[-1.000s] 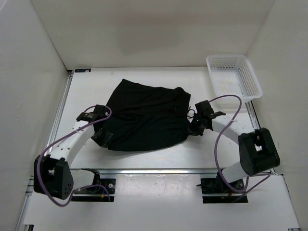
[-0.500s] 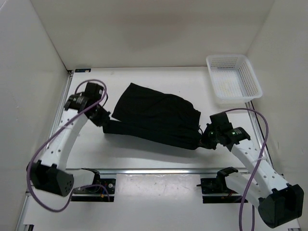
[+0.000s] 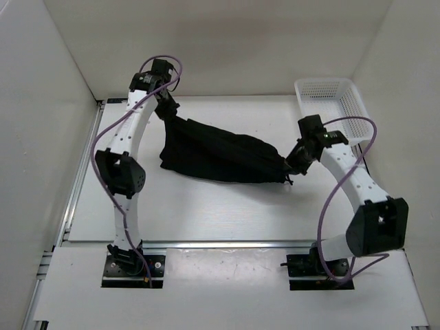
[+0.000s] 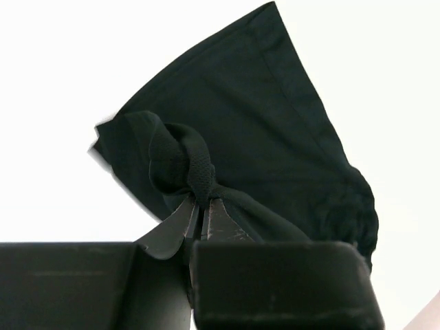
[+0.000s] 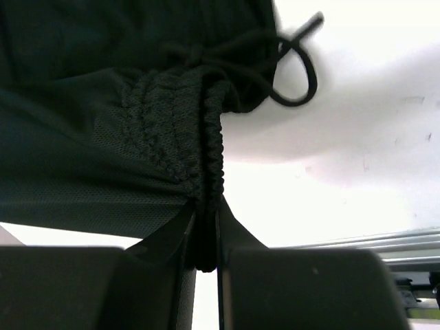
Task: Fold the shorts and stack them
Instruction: Fold the shorts
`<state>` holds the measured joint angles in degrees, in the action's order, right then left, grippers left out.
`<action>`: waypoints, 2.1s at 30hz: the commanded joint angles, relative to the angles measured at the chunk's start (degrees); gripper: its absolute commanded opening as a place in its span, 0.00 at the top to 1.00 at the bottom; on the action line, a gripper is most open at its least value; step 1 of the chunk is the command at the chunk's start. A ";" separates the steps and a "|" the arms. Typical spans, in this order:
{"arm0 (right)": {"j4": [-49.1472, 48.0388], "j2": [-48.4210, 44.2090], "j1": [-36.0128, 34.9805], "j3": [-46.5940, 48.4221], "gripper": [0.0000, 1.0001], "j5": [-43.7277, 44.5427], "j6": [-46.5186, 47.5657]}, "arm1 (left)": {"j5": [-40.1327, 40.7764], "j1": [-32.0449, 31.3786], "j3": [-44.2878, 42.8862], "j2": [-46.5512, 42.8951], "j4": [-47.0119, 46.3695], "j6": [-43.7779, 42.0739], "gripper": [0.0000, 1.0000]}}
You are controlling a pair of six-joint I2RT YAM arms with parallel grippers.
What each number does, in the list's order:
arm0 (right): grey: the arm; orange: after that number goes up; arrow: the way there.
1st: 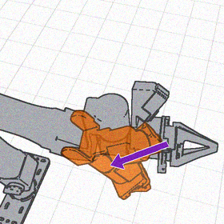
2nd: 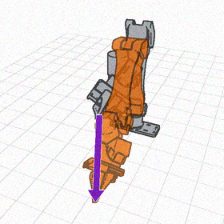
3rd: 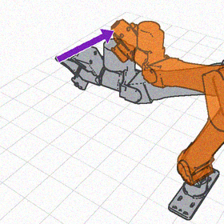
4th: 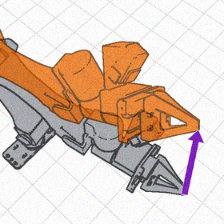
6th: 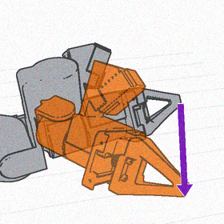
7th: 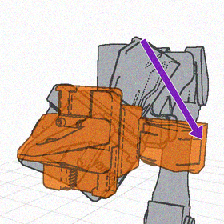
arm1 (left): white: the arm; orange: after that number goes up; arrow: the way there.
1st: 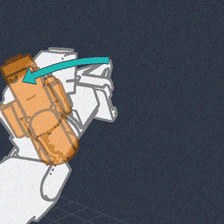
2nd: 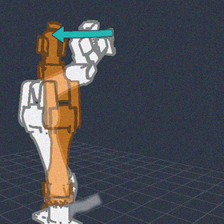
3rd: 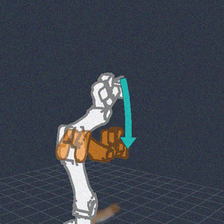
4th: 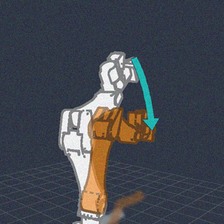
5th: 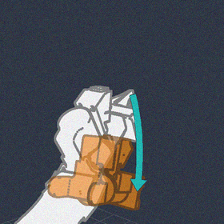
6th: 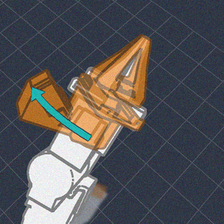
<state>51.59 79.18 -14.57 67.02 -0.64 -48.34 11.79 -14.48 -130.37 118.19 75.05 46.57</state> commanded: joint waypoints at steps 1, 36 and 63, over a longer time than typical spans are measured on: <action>3.60 4.83 4.27 6.96 1.00 3.11 2.55 | 2.02 1.47 -10.41 5.63 -0.51 -4.37 0.90; -18.71 8.70 8.42 -5.07 0.01 -6.20 5.36 | -16.27 5.08 31.93 3.62 -16.69 -12.99 0.00; -29.28 20.05 4.64 4.77 0.99 5.04 -0.36 | -16.45 11.32 21.40 5.65 -13.27 -12.29 0.90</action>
<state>22.55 102.91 -9.13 66.08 1.10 -49.12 -7.33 -5.76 -103.70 128.77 60.01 35.94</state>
